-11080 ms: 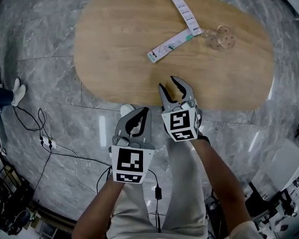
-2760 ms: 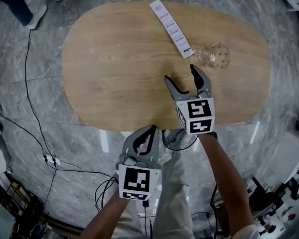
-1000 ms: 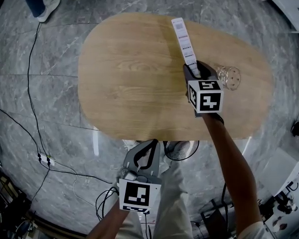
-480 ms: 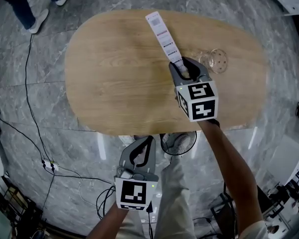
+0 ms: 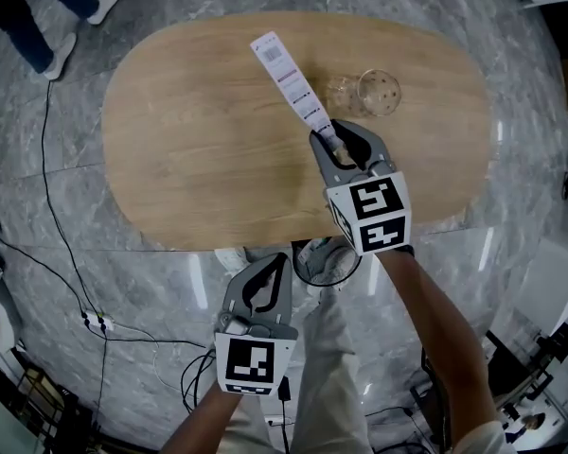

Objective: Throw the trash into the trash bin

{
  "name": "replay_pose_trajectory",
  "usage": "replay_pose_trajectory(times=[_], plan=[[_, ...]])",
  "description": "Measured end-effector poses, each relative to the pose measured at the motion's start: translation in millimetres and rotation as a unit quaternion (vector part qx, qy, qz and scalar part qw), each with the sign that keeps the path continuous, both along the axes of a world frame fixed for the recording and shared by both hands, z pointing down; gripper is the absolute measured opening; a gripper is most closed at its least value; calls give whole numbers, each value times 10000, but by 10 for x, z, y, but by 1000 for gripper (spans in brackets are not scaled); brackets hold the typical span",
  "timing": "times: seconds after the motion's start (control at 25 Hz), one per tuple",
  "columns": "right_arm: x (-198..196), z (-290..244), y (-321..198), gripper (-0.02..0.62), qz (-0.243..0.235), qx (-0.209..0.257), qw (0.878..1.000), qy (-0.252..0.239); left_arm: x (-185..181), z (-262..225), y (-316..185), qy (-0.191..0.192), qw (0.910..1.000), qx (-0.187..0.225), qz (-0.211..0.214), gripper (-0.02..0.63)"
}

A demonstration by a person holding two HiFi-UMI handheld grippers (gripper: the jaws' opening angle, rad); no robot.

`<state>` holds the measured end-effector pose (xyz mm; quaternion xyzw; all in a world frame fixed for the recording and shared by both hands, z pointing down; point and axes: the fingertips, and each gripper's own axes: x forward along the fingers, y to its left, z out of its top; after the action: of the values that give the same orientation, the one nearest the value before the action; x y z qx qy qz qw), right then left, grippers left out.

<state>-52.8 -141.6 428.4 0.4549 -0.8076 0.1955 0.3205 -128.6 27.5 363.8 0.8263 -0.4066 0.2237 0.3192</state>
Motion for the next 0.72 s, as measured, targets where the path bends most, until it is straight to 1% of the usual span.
replay_pose_trajectory(times=[0.28, 0.4, 0.52, 0.72], plan=[[239, -64, 401, 135, 49, 16, 10000, -55, 257, 12, 172, -20, 9998, -18, 208, 0], [344, -77, 604, 133, 83, -28, 9999, -124, 349, 40, 258, -59, 9995, -68, 305, 0], [445, -107, 822, 133, 100, -71, 9997, -189, 429, 40, 295, -88, 9991, -32, 408, 0], [626, -137, 1244, 132, 136, -178, 9995, -213, 523, 122, 394, -218, 9984, -78, 518, 0]])
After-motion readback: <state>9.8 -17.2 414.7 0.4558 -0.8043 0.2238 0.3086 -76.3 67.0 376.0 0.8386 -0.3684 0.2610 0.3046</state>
